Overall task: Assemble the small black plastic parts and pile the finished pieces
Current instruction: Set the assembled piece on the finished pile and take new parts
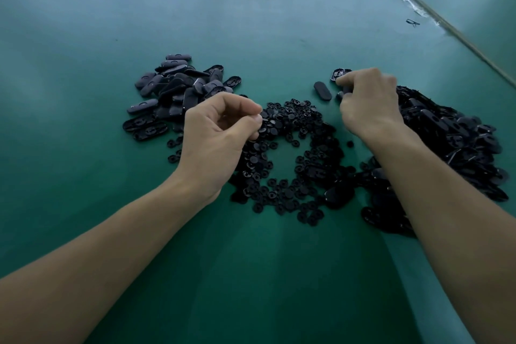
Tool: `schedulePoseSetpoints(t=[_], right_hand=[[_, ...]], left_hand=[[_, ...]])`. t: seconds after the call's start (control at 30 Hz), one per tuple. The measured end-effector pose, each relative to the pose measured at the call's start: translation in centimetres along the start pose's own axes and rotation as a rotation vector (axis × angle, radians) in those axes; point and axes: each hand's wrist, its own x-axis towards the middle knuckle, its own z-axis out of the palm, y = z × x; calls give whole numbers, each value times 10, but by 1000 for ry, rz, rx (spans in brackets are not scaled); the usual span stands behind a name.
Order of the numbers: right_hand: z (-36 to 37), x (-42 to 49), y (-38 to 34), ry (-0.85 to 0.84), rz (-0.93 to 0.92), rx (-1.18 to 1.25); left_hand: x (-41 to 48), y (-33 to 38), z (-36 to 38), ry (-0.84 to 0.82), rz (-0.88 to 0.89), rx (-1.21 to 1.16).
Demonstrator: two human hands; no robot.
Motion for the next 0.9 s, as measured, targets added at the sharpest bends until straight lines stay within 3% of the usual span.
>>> schedulePoseSetpoints(t=[0.13,0.27,0.57,0.77,0.9], right_hand=[[0,1,4,-109,-34,-172],[2,-3,5,-97,-75,-129],[1,-5,5,-120,50,136],[-2,-29,-9,3,-92,351],[-1,-57,-28,-152,-146,699]], left_hand=[[0,0,0,-7,5,13],[-1,1,0,-13,3,21],[-2,2,-1,-41,14,32],[-4,3,1,-60,28,-12],[-6,3,2,-71,32,-14]])
